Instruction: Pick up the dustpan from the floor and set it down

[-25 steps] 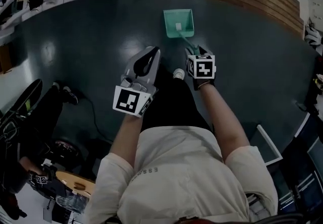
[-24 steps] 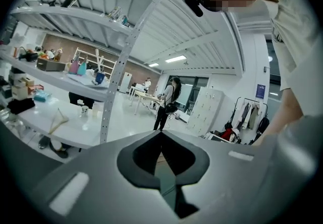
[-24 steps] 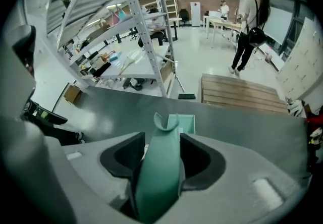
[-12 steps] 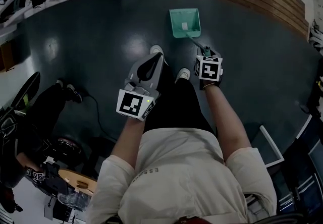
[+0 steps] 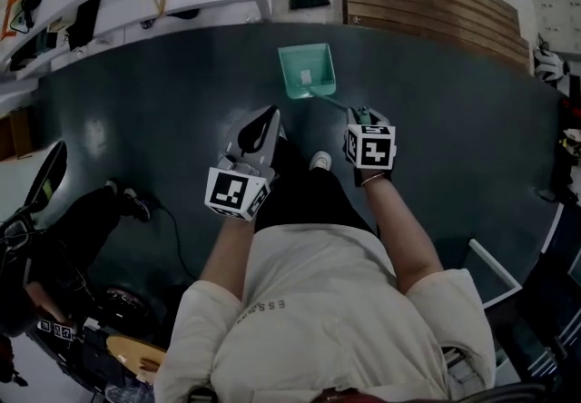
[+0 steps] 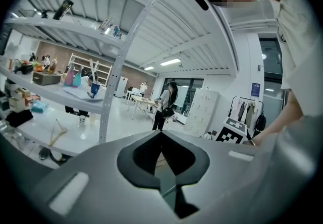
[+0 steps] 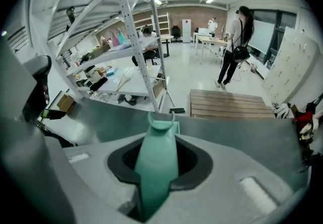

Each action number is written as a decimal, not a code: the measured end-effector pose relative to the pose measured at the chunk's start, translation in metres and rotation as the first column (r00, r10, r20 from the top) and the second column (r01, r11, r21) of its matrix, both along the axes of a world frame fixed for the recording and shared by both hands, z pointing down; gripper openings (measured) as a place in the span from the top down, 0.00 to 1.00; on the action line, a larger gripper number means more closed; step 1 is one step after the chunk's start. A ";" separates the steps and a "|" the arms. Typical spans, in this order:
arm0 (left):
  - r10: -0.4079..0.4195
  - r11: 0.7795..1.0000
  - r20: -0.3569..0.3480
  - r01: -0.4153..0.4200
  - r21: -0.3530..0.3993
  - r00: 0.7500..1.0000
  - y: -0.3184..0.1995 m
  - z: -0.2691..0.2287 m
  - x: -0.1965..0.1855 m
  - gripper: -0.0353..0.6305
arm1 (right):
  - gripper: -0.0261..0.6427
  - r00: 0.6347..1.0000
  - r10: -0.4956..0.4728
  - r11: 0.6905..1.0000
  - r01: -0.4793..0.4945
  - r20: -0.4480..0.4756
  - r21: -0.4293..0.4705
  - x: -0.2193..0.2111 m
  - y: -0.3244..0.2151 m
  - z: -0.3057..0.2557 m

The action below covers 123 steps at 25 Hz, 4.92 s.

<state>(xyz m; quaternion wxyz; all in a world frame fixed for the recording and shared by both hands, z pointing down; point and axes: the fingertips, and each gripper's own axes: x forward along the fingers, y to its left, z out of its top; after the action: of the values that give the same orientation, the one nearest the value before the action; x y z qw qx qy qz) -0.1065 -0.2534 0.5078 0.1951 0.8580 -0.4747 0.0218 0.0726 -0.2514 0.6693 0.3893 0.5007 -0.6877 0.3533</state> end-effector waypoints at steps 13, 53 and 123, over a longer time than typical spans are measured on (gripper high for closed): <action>-0.043 0.987 0.011 0.041 0.154 0.999 0.037 -0.088 0.024 0.93 | 0.85 1.000 -0.016 0.987 0.017 -0.009 0.161 0.061 0.049 -0.127; -0.058 0.998 0.049 0.059 -0.022 0.997 -0.024 0.029 -0.003 0.93 | 0.85 0.997 -0.055 0.998 0.053 -0.054 -0.038 0.004 -0.009 0.039; -0.089 0.977 -0.065 0.100 0.191 0.994 0.388 -0.143 0.037 0.93 | 0.98 0.961 -0.202 0.762 0.032 0.191 0.647 0.024 0.350 -0.268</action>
<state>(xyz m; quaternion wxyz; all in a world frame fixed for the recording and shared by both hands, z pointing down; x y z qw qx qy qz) -0.0700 0.1342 0.3650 0.1249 0.8495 -0.5093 -0.0581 0.0966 0.0984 0.4011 0.1281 0.5102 -0.8399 0.1336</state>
